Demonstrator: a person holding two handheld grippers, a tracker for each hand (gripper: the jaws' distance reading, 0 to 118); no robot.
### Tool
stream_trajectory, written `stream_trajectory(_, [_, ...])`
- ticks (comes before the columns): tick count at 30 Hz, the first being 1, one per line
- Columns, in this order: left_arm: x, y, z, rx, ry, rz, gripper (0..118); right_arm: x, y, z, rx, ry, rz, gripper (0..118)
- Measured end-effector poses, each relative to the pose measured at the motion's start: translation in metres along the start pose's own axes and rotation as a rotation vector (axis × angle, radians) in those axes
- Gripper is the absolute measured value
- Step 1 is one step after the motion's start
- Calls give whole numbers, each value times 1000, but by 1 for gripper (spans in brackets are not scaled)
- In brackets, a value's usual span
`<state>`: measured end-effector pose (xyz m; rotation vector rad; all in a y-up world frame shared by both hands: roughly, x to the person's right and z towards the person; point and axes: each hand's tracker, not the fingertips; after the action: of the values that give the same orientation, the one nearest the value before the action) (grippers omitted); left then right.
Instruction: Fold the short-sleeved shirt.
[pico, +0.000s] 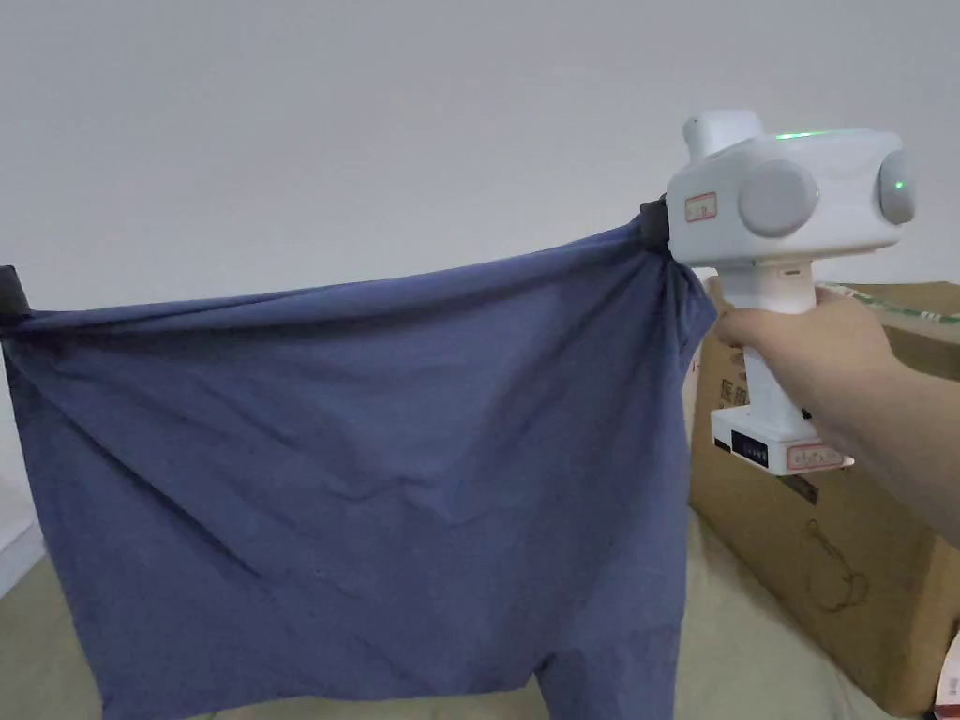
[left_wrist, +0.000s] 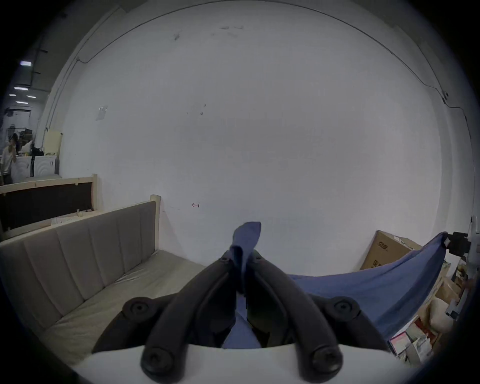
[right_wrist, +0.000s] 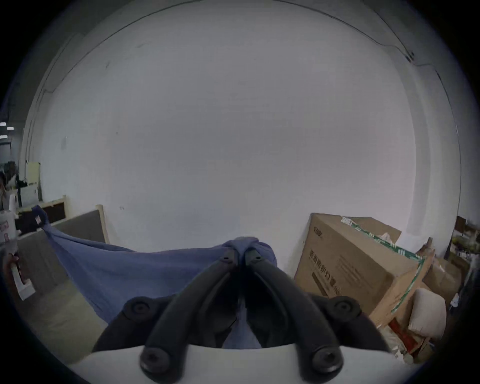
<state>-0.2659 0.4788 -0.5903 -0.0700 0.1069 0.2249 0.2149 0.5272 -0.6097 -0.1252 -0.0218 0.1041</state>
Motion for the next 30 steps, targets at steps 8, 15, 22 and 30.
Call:
stream_trajectory(8, [-30,-174,1,-524,-39,-19,4,1,-225,-9,-426,74,-126,4])
stream_trajectory(15, [-70,-320,94,-863,-116,-131,4,0,-405,106,-782,122,-159,4])
stream_trajectory(22, [-93,-328,203,-948,-169,-310,4,25,-432,225,-897,178,-205,4])
stream_trajectory(30, [-115,-292,262,-1106,-197,-278,4,42,-421,307,-994,284,-225,4])
